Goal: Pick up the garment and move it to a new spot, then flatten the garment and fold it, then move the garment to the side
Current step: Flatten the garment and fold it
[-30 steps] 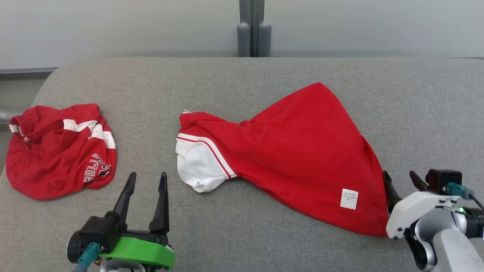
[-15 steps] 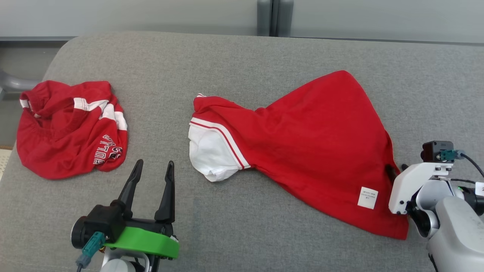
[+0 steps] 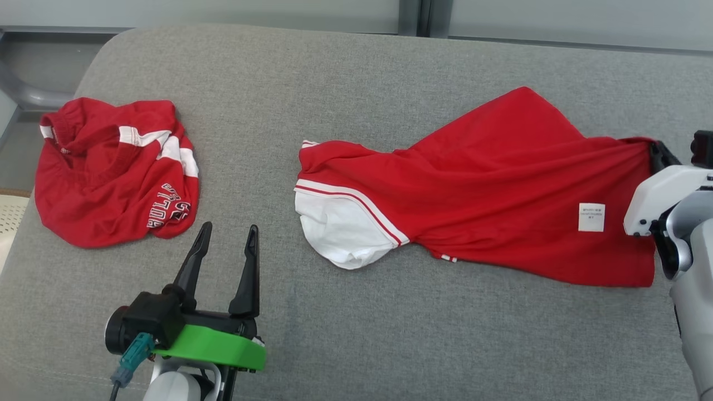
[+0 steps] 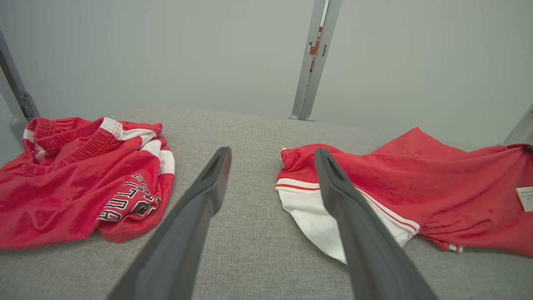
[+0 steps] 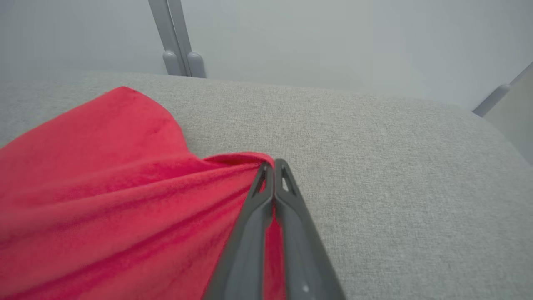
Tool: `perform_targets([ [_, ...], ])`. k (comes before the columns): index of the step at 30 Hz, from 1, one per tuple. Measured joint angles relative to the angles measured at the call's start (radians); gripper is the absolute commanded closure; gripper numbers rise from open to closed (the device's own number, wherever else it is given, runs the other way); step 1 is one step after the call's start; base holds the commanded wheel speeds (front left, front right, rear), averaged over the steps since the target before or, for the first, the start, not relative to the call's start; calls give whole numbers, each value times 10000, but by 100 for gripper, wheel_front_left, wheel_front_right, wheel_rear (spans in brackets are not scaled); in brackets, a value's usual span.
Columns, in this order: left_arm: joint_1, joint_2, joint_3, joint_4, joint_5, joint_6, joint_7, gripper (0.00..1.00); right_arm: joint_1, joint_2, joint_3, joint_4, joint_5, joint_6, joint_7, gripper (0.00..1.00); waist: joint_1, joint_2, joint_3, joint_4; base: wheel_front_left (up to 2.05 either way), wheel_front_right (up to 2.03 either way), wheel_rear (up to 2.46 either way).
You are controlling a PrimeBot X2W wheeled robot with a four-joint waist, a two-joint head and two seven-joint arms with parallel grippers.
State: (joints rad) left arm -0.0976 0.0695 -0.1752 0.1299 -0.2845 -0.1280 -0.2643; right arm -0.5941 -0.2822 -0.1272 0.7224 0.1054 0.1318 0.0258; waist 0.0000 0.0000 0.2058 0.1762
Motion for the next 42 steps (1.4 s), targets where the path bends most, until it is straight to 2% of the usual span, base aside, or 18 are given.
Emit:
perform_targets([
  [1,-19,-2,-6,0,0,0,2,0,-112,4,-17,58,-161,0,-88,0,0,0,29,11,0,0,0],
  [6,-66,-15,58,2,2,0,2,0,-281,-15,-186,-44,-1110,-2,-1114,0,0,0,29,-50,0,0,0],
  [11,28,-38,207,42,6,0,2,0,313,245,-257,-500,-1271,0,-1827,0,0,0,-226,-177,0,0,0],
  [17,354,-73,493,54,8,0,2,0,2035,656,-355,-2209,-1208,-2,-2362,0,0,0,-612,-453,0,0,0],
  [24,529,-109,815,123,69,0,2,0,4112,1427,-662,-4642,-1221,-2,-2769,0,0,0,-992,-893,0,0,0],
  [27,616,-125,903,176,144,0,0,0,4769,1735,-644,-5292,-1302,-2,-2844,0,0,0,-1159,-1046,0,0,0],
  [33,754,-155,901,345,211,0,0,0,5637,2125,-527,-5469,-1223,-2,-2874,0,0,0,-1449,-1302,0,0,0],
  [42,824,-169,865,476,213,0,2,0,5741,2259,-487,-5605,-1202,-2,-2880,0,0,0,-1559,-1368,0,0,0],
])
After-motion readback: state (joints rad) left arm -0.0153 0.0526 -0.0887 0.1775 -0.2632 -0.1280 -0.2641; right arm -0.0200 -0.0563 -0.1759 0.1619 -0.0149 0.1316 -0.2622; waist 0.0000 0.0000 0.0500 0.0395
